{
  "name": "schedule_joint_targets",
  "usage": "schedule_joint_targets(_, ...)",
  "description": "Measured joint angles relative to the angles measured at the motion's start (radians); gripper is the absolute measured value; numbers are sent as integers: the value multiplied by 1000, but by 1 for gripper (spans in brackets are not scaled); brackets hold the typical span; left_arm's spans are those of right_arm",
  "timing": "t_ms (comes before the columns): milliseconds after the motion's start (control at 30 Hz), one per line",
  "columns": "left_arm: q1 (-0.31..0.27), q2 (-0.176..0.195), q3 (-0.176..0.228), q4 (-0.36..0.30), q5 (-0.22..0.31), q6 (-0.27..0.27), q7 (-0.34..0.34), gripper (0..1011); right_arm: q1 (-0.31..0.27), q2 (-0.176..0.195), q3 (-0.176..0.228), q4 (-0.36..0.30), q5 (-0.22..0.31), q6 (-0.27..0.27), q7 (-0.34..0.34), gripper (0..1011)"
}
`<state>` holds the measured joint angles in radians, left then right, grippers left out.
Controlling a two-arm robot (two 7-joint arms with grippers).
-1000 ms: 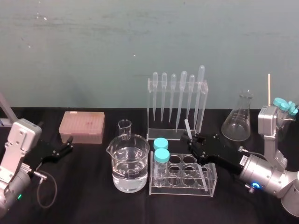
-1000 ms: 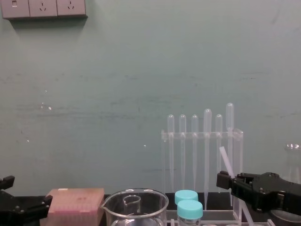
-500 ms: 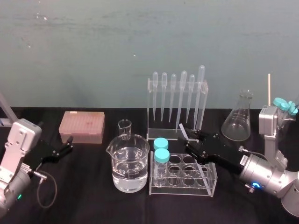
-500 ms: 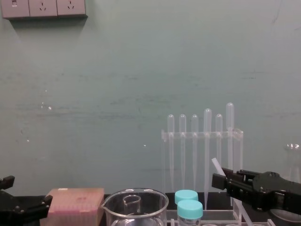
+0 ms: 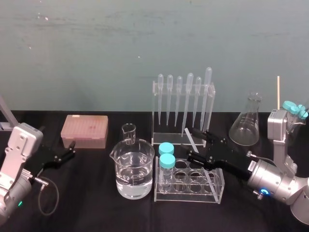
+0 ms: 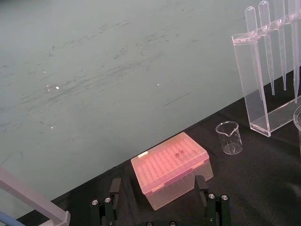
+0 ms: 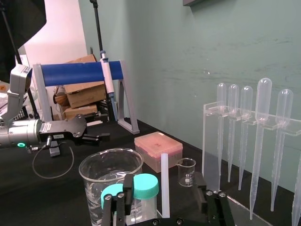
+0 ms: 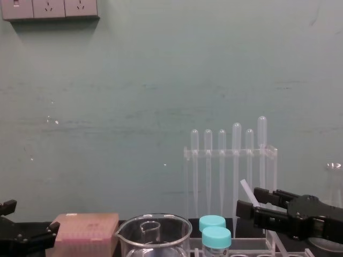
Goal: Pick up the stirring rod with one hand, then place it down.
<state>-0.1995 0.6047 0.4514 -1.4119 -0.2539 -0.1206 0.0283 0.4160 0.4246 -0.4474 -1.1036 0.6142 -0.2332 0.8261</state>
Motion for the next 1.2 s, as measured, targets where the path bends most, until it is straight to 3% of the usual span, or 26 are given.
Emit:
schedule_joint_targets(133, 0, 0, 0, 0, 0, 0, 0, 1000, -1, 0, 1, -3, 0, -10, 1, 885)
schedule_joint_targets(233, 0, 0, 0, 0, 0, 0, 0, 1000, -4, -6, 17, -27, 4, -72, 11, 986)
schedule_joint_targets(400, 0, 0, 0, 0, 0, 0, 0, 1000, -10, -25, 63, -69, 19, -180, 11, 1000)
schedule_joint_targets(600, 0, 0, 0, 0, 0, 0, 0, 1000, -35, -34, 116, -112, 8, -220, -67, 1000)
schedule_joint_targets(833, 0, 0, 0, 0, 0, 0, 0, 1000, -112, -17, 180, -167, -59, -127, -277, 1000)
schedule_joint_targets(933, 0, 0, 0, 0, 0, 0, 0, 1000, -154, -3, 197, -193, -82, -11, -371, 1000)
schedule_joint_targets(1100, 0, 0, 0, 0, 0, 0, 0, 1000, -175, 8, 200, -205, -96, 106, -418, 1000)
schedule_joint_targets(1200, 0, 0, 0, 0, 0, 0, 0, 1000, -175, 8, 200, -206, -96, 102, -419, 1000)
